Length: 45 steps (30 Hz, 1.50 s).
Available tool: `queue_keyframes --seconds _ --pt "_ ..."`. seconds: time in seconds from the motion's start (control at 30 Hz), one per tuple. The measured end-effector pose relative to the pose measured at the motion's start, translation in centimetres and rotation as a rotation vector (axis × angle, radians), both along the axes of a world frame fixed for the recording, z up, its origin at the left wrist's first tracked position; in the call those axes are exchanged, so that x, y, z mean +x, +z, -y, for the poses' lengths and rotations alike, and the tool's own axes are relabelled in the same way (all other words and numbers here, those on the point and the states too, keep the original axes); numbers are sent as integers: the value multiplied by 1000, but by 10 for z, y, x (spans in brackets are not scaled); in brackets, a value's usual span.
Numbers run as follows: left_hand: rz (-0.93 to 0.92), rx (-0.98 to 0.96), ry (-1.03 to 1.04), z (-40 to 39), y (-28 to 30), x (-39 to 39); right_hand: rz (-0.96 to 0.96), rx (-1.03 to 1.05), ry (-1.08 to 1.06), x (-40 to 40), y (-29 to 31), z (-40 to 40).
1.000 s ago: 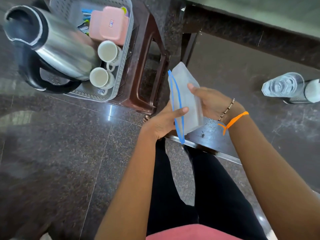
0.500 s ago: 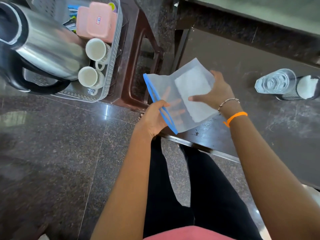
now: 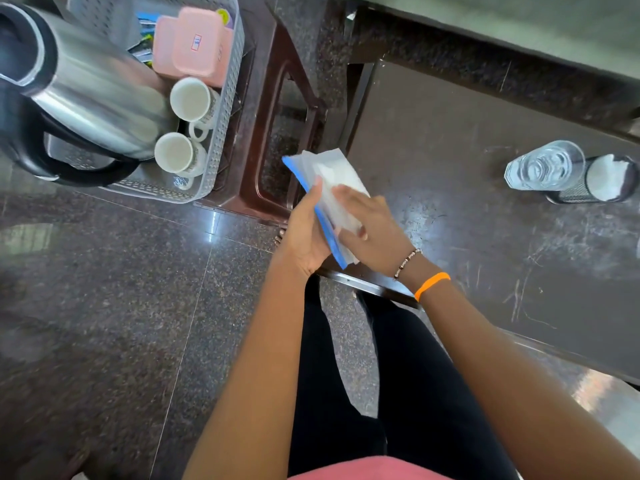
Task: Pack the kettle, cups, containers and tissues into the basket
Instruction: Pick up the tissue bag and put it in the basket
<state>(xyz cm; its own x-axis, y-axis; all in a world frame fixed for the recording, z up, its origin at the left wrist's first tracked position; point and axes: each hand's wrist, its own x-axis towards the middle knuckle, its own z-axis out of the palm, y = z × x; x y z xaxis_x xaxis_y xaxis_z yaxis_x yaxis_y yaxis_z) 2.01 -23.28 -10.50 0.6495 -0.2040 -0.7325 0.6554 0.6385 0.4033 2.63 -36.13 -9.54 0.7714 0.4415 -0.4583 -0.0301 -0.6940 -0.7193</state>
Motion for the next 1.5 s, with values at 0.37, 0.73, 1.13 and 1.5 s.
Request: queue_keyframes --seconds 0.37,0.73,1.13,1.5 --pt "-27 19 231 -23 -6 -1 -770 566 -1148 -4 4 -25" --pt "-33 218 376 -113 11 41 -568 475 -971 26 8 -75" --pt "-28 479 110 -182 17 86 -95 511 -981 187 7 -202" --pt "-48 561 -76 -207 12 114 219 -48 -417 260 -18 -274"
